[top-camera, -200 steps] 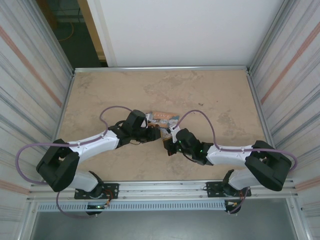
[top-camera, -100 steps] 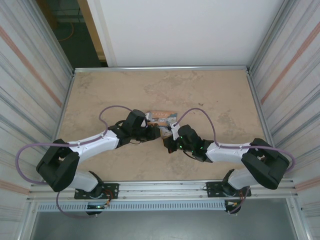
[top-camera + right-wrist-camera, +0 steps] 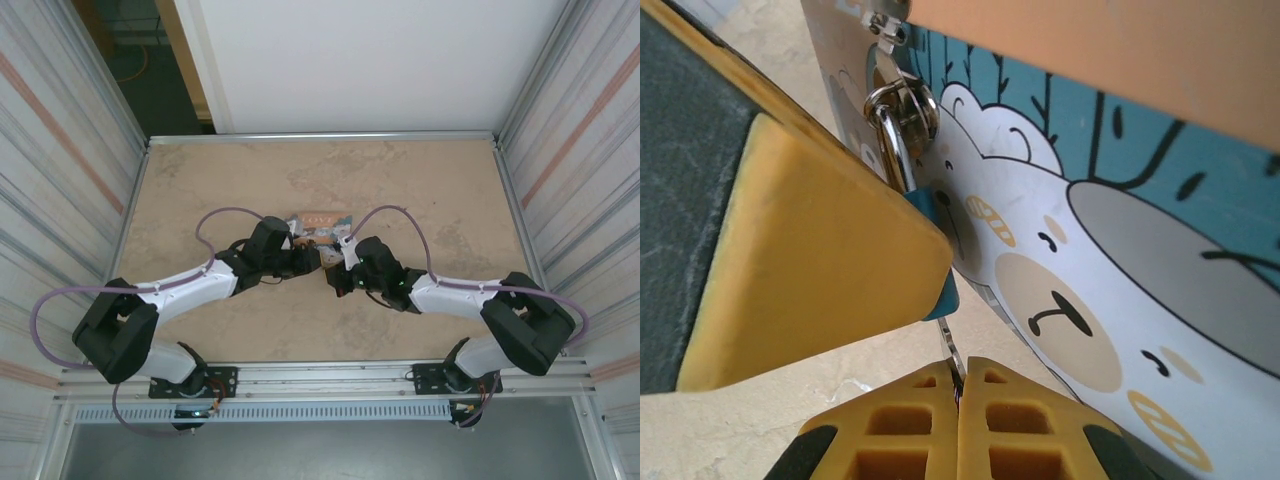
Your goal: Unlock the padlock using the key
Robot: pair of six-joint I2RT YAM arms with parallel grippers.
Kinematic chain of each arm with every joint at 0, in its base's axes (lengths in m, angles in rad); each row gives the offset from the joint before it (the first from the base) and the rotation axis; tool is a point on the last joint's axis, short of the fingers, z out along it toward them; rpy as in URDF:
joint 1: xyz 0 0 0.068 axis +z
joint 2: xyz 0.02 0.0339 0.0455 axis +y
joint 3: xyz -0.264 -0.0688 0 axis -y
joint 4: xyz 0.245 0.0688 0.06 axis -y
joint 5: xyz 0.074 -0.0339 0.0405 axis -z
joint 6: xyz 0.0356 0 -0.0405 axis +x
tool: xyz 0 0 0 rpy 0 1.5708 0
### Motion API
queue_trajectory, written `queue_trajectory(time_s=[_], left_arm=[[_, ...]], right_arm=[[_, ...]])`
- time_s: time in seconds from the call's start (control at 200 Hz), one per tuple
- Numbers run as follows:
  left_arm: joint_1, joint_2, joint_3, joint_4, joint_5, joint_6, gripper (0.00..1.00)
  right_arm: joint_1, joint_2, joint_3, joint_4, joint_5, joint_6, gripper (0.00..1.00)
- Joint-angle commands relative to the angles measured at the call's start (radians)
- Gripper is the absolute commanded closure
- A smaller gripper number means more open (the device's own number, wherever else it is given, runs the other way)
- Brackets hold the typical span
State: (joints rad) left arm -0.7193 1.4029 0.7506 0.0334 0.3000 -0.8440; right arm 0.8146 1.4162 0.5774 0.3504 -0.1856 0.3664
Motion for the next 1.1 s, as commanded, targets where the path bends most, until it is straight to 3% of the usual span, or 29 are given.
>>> queue_trajectory(time_s=[0.0,0.566,0.757,0.932,1.092], left_arm=[[-0.042,0.01,0.017,-0.011,0.141,0.008,0.92],[-0.053,0.053,0.018,0.006,0.146,0.0,0.92],[-0.061,0.071,0.016,0.008,0.151,0.0,0.92],[-0.062,0.091,0.004,0.041,0.159,-0.014,0.92],[-0.062,0.121,-0.005,0.079,0.164,-0.032,0.92]], right_arm=[[-0.011,-0.007,0.117,0.217,-0.032,-0.048,1.0],[-0.065,-0.002,0.121,0.32,-0.112,-0.02,1.0],[-0.075,-0.026,0.108,0.282,-0.061,-0.078,1.0],[-0.078,-0.013,0.093,0.302,-0.092,-0.039,1.0],[-0.034,0.051,0.042,0.363,-0.046,0.017,1.0]])
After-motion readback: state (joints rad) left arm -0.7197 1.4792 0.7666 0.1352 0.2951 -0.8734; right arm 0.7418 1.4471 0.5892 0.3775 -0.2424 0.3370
